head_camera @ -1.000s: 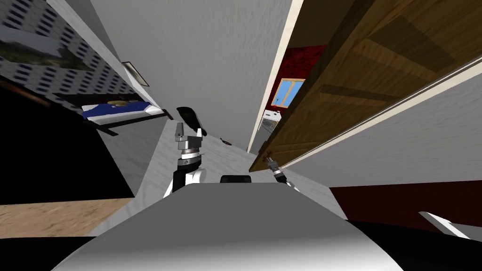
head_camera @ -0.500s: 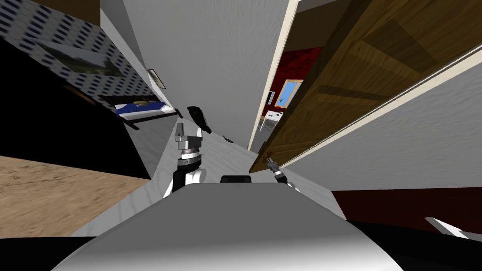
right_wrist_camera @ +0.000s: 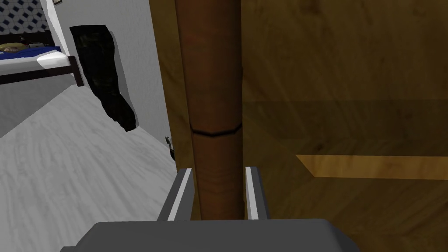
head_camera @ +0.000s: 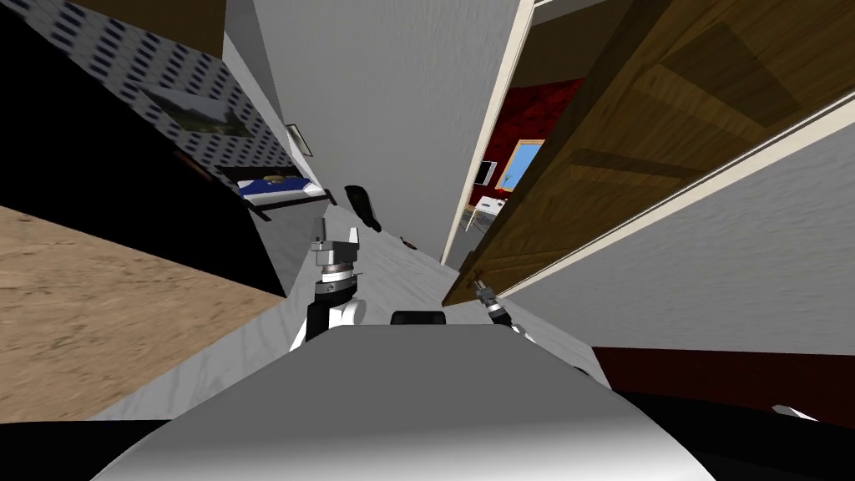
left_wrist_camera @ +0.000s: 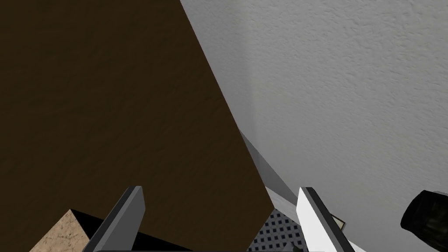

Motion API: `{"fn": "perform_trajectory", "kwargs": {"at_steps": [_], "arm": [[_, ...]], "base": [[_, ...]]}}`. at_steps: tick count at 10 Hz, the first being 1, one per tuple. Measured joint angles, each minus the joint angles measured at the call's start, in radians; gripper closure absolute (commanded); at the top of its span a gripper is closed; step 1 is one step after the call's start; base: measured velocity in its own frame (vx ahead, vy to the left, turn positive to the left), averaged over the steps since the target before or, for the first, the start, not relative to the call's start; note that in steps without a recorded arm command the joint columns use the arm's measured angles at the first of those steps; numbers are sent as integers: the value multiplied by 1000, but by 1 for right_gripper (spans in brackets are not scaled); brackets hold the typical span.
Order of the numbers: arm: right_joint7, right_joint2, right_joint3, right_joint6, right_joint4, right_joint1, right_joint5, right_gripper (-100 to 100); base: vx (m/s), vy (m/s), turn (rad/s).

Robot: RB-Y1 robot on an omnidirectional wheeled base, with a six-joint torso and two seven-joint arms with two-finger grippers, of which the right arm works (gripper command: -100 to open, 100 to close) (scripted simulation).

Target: Pull the door open

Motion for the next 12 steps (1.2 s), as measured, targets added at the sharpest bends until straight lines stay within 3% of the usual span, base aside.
{"fn": "perform_trajectory", "kwargs": {"at_steps": [1,7,12], "arm": [[-6,-1,0,2,-18,10,1,100],[-1,-14,1,-48,38,6,8,100],[-2,-15,-8,-60,42,10,19,100]], "base": [[-185,-102,118],[-174,-98,136],[-175,-100,172]]}}
